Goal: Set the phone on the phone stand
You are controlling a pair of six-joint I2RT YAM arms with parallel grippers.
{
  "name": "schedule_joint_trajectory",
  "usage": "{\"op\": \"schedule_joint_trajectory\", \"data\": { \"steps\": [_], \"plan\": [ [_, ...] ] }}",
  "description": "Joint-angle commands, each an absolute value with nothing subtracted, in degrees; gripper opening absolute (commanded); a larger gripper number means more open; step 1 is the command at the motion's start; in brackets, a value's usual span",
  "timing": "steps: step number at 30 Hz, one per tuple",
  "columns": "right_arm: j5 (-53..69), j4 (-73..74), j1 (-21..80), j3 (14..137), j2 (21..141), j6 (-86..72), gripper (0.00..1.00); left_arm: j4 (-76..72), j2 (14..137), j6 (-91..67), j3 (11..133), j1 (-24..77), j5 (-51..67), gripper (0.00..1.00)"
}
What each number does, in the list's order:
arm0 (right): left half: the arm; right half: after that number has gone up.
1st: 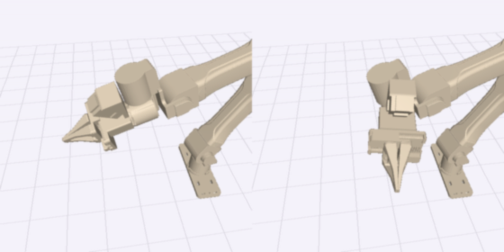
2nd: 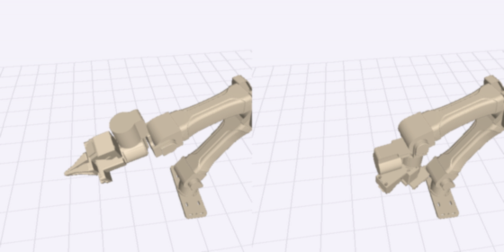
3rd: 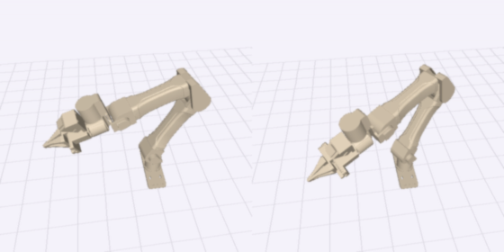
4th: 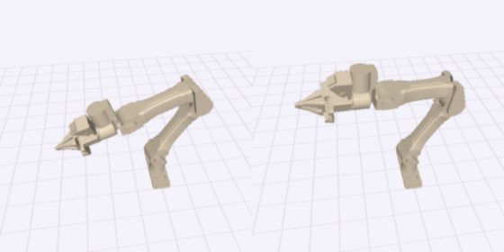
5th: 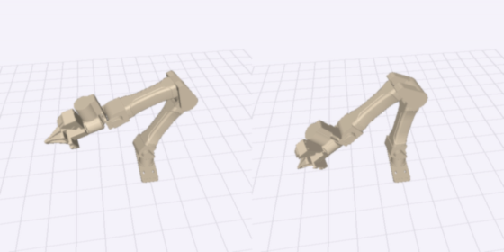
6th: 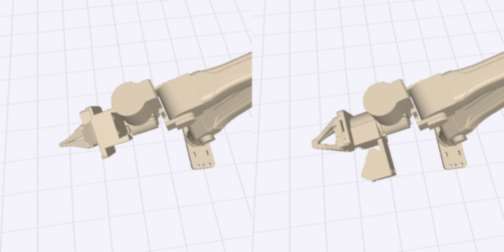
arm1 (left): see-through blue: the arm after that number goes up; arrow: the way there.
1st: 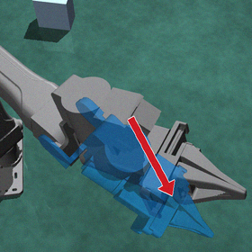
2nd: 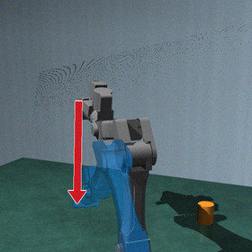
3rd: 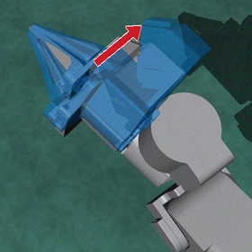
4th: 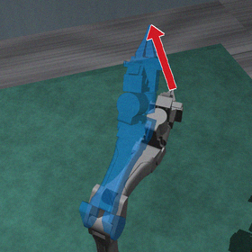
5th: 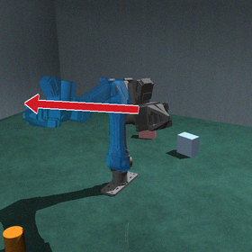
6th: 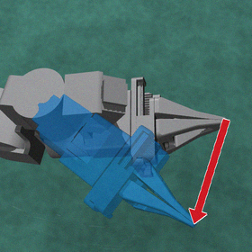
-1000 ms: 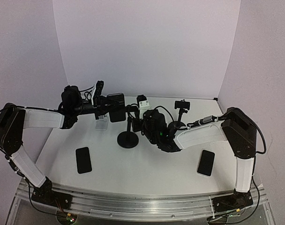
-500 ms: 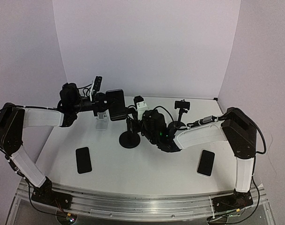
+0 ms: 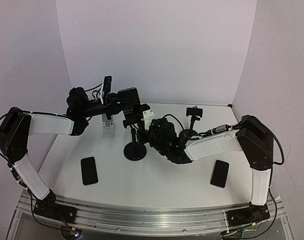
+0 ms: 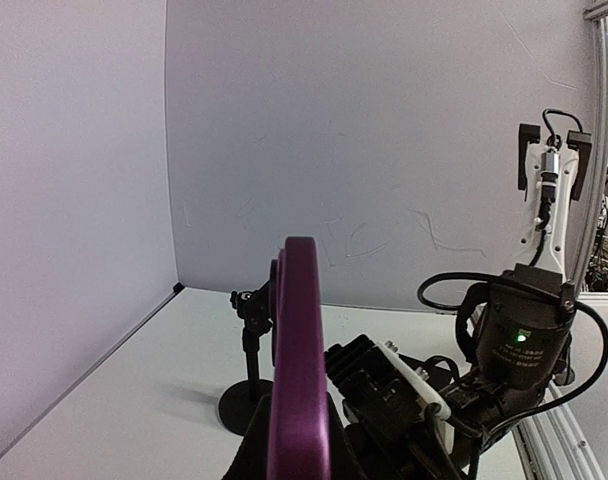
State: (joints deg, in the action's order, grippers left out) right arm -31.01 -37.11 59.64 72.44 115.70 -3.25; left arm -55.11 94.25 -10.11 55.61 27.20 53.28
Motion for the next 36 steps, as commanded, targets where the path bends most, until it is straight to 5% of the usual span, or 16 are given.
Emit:
{"op": "schedule_joint_trajectory", "data": {
  "steps": [1,24,36],
  "plan": [
    [-29.2,-38.8,60.2,73.9,114.2,-4.4,0.00,-59.9,95.0,-6.9,56.4,28.0,50.2,0.00],
    [-31.9,-38.8,60.2,72.6,112.8,-6.2,0.00,-48.3,91.0,-3.1,50.2,26.3,47.8,0.00],
    [-40.2,-33.9,59.6,74.8,113.2,-8.1,0.00,-16.9,86.3,8.0,57.2,26.1,38.6,0.00]
  ]
}}
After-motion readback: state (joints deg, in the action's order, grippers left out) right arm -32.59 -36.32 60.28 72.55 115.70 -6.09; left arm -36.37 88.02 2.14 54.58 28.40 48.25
